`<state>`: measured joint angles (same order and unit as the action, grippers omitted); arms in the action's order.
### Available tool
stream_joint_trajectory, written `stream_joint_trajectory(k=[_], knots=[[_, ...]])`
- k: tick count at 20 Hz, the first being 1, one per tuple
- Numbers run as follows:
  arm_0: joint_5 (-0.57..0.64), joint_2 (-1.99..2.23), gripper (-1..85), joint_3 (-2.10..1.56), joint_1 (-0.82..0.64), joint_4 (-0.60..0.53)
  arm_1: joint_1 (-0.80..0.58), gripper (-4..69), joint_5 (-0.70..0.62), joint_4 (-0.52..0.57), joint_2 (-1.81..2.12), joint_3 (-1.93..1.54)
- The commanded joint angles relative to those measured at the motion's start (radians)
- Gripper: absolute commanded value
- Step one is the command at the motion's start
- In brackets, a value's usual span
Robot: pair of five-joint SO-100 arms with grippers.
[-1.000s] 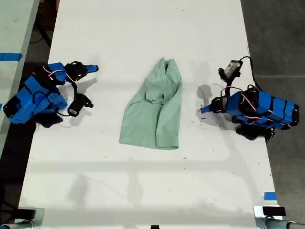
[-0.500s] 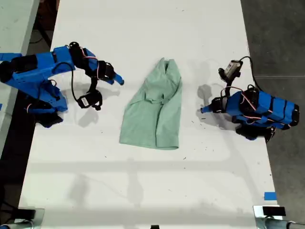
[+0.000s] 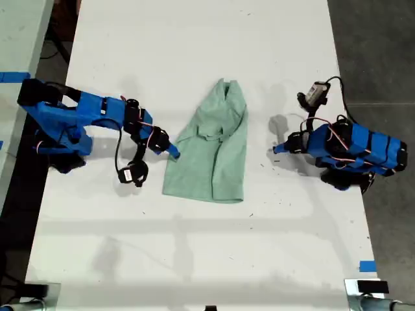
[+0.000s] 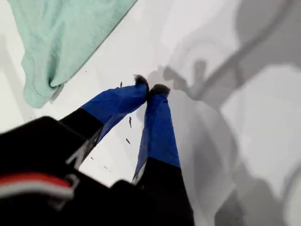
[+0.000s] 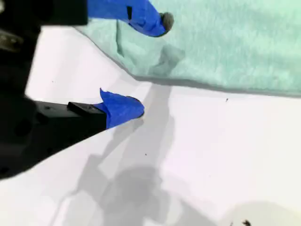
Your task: Fold t shirt
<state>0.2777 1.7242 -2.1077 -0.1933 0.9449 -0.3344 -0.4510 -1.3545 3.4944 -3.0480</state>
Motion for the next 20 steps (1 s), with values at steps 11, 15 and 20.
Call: stream_joint_trajectory(k=[11, 15, 20], knots=[[-0.147, -0.152, -0.3, 0.156, 0.009, 0.107, 0.014, 2.9, 0.003, 0.006, 0.012, -0.054], [-0.123, -0.204, -0.3, 0.357, 0.026, 0.247, 0.014, 2.9, 0.003, 0.006, 0.012, -0.054], [-0.044, -0.316, -0.3, 0.718, 0.049, 0.362, 0.014, 2.9, 0.003, 0.006, 0.012, -0.054]])
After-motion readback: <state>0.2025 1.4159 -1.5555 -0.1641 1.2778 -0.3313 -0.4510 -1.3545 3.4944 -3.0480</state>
